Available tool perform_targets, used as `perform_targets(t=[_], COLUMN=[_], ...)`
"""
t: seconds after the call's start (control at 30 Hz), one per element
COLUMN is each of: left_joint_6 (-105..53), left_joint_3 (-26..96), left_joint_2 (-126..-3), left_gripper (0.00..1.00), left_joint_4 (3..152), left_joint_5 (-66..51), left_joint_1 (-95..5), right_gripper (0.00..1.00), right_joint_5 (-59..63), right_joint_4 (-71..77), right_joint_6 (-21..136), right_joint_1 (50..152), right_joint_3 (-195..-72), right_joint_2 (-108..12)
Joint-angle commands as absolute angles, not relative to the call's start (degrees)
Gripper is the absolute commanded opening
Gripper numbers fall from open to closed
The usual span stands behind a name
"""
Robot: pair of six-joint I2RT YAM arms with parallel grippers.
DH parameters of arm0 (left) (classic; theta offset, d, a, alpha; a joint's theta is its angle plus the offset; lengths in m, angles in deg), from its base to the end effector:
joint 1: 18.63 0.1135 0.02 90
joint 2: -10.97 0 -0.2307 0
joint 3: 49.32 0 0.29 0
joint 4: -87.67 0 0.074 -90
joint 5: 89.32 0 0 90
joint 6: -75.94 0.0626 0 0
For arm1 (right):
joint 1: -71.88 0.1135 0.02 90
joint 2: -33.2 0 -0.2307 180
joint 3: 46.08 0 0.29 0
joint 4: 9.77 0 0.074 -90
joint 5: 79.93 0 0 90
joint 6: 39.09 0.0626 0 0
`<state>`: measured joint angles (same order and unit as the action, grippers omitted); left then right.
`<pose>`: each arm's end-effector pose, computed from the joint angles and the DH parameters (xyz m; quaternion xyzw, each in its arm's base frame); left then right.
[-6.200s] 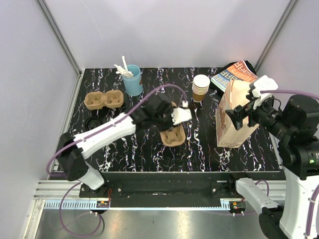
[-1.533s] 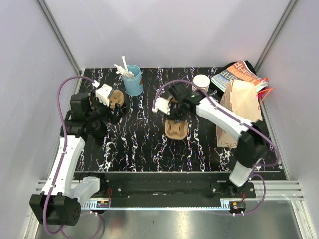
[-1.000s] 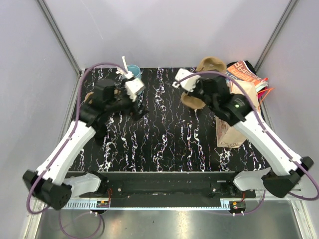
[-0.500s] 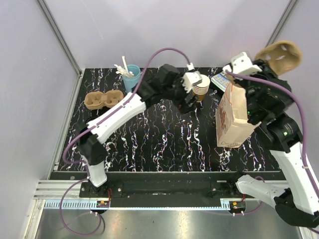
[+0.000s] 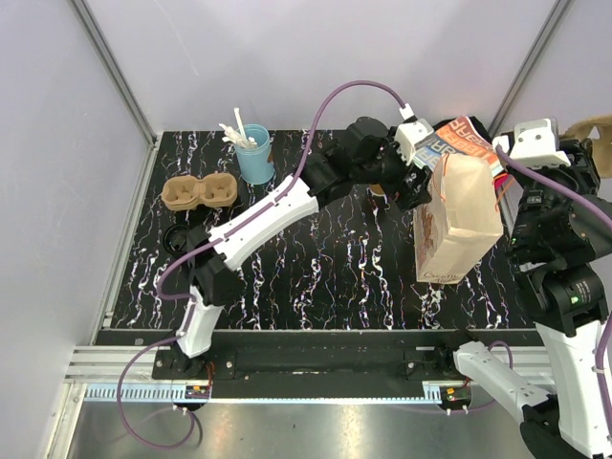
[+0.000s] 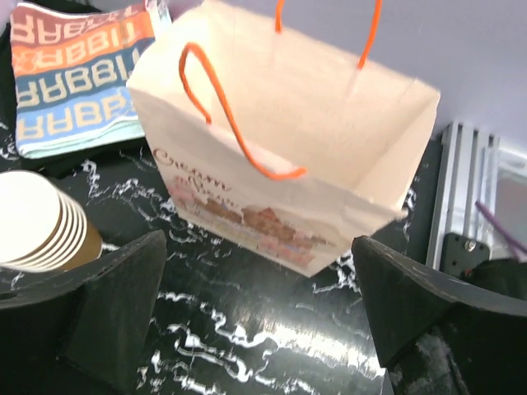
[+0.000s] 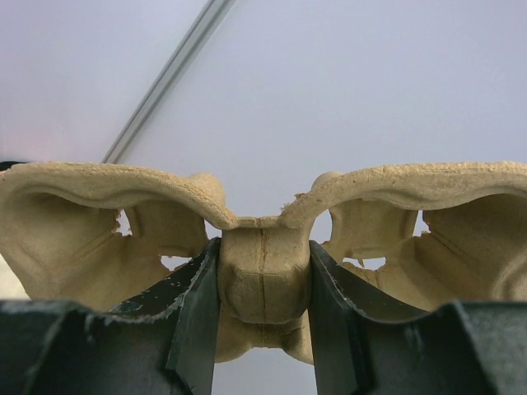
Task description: Pack the takeout coffee
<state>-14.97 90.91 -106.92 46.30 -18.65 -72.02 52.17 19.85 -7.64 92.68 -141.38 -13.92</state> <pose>0.2946 -0.4313 0.3842 0.4423 0.6769 -0.3828 0.4468 0.1744 0.0213 0.5370 -0.1234 0.6055 -0.4435 0.6491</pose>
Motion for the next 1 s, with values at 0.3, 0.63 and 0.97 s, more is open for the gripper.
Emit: perform_targets(t=[0.3, 0.63, 0.97], left_joint_6=[-19.87, -21.1, -18.73], left_joint_3=[101.66, 104.39, 99.56], left_joint_2=[-114.8, -117.97, -111.38], left_gripper=[0.9, 0.37, 0.08], left_joint_4=[55.68, 56.22, 52.0], left_joint_5=[-14.62, -14.08, -9.78], left_joint_1=[-71.98, -72.07, -72.16], right_gripper=[0.32, 0.31, 0.3], right_joint_5=[51.38, 50.94, 49.62], right_joint_4=[19.22, 20.01, 20.72], right_joint_6=[-3.76, -2.8, -1.65], right_joint_1=[89.28, 88.93, 88.93], right_joint_3=[-139.94, -139.94, -141.17], right_joint_2=[-14.0, -13.83, -15.32])
